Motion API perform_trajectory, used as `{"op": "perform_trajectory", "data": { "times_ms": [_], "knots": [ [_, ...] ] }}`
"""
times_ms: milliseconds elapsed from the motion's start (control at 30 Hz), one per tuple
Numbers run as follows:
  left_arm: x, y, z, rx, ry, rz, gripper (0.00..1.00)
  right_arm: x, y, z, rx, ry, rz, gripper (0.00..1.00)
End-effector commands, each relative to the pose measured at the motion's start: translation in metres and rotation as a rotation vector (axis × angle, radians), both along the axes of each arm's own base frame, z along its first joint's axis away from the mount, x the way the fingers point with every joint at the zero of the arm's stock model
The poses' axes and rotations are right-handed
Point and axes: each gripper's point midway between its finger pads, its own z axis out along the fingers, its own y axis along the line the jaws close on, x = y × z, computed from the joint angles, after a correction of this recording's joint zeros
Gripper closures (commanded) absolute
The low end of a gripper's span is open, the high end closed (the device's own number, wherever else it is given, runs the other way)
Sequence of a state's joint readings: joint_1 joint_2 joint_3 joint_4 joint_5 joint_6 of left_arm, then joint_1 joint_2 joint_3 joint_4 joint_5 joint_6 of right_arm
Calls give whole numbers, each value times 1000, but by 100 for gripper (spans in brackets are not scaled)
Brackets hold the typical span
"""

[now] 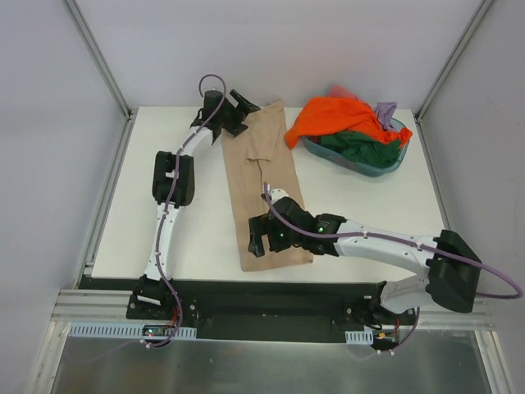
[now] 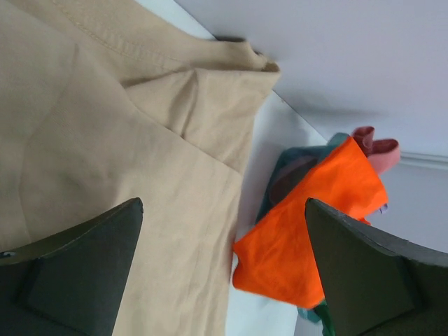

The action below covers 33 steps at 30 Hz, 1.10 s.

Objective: Fold and stack the t-shirts
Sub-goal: Rotate the tshirt 90 degrees, then grab the bottom of the folded rectangular tshirt with both arms

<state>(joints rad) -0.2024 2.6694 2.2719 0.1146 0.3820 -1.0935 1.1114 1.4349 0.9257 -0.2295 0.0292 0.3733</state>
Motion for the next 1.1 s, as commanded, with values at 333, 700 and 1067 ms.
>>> {"op": "perform_trajectory", "data": {
  "times_ms": [333,700,1067],
  "knots": [
    [-178,-3,169,222,-218,-270,1,31,-116,29,-9,-214,-397,4],
    [-445,40,1,481,220,-314,1,34,-167,10,-93,-233,-491,4],
    [-538,22,-57,550,461,-580,20,32,-169,-22,-183,-91,-491,4]
  ]
}}
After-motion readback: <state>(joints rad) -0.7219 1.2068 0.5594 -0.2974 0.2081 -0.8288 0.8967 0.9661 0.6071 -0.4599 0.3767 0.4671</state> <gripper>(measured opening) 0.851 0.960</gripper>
